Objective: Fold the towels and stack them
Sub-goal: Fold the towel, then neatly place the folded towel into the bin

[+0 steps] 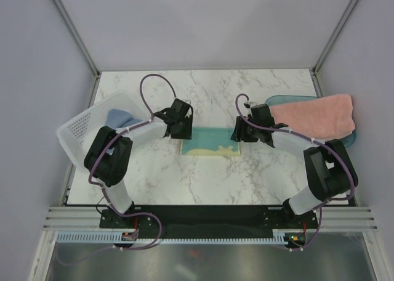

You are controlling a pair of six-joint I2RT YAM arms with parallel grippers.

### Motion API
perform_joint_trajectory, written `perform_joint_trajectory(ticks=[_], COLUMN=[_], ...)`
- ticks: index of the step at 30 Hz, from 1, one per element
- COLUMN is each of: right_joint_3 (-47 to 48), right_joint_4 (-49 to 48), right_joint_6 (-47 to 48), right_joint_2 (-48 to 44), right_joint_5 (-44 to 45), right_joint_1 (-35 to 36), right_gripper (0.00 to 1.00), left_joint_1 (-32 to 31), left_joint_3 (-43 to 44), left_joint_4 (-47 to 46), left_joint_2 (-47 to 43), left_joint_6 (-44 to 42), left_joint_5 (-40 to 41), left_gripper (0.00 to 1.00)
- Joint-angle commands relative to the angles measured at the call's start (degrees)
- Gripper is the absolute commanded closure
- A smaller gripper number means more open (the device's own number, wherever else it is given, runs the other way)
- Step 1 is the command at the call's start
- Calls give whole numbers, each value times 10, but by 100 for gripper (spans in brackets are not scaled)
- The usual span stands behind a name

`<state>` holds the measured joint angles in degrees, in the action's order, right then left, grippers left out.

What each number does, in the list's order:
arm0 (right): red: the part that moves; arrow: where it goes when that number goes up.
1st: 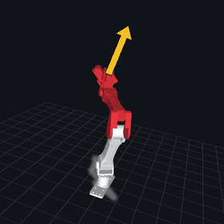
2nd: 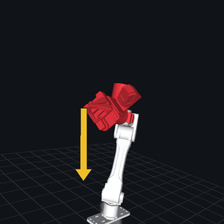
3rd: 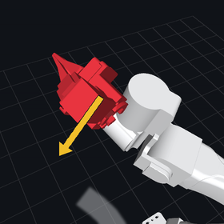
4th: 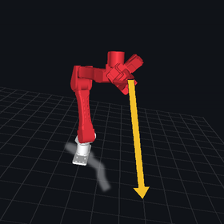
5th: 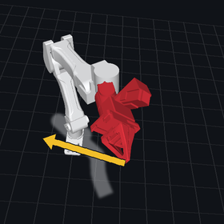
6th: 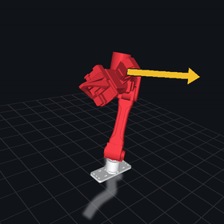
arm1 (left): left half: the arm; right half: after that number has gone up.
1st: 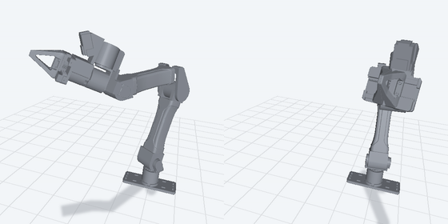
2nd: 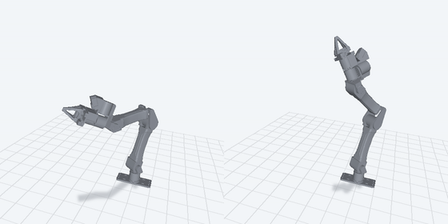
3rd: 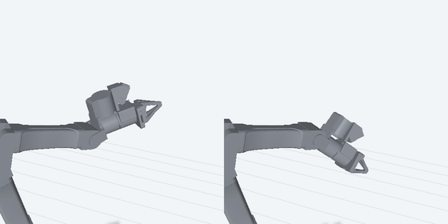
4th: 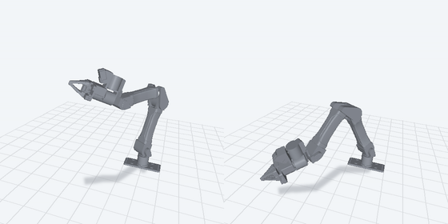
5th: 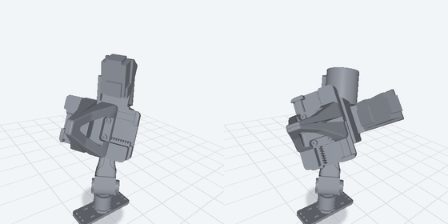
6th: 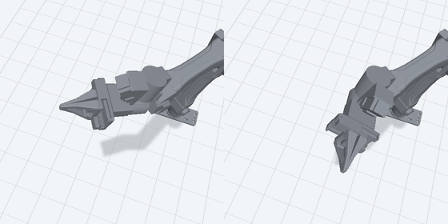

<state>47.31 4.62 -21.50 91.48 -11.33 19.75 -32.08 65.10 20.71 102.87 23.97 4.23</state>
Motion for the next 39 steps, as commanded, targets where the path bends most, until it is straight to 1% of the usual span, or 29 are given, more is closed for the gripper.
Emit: perform_joint_trajectory(ticks=[1, 2, 4, 7, 8, 10, 13, 18, 22, 30, 36, 37, 39], right_joint_3=[23, 23, 15, 4, 4, 9, 16, 8, -20, -77, -97, -100, -102], right_joint_4=[47, 57, 78, 79, 79, 74, 67, 24, -22, -79, -98, -102, -113], right_joint_6=[-7, -10, -22, -37, -37, -39, -45, -53, -65, -72, -63, -63, -63], right_joint_2=[-54, -60, -77, -85, -83, -71, -45, -4, 9, 9, 19, 19, 24], right_joint_5=[-11, -8, 11, 13, 11, 6, -11, -15, -35, -18, -26, -28, -37], right_joint_1=[0, -1, -1, -1, -1, -1, -1, -1, 0, 11, 13, 13, 13], right_gripper=[41, 38, 36, 35, 32, 31, 30, 30, 31, 34, 39, 42, 44], left_joint_1=[-1, -1, -1, -2, -1, -1, -1, 1, 1, 1, 1, 1, 1], left_joint_3=[27, 29, 26, 12, 1, -21, -22, -40, -51, -72, -78, -78, -80], left_joint_4=[13, 20, 42, 69, 67, 57, 52, 21, 19, 19, 17, 17, 17], left_joint_2=[-67, -75, -96, -105, -107, -103, -81, -55, -32, -26, -24, -23, -22], left_joint_6=[-35, -35, -32, -23, -22, -16, -8, 13, 20, 26, 28, 29, 30], left_joint_5=[-27, -33, -39, -17, -8, -3, -19, -30, -26, -7, -7, -8, -8], left_gripper=[50, 49, 49, 49, 49, 52, 56, 57, 59, 62, 62, 62, 62])
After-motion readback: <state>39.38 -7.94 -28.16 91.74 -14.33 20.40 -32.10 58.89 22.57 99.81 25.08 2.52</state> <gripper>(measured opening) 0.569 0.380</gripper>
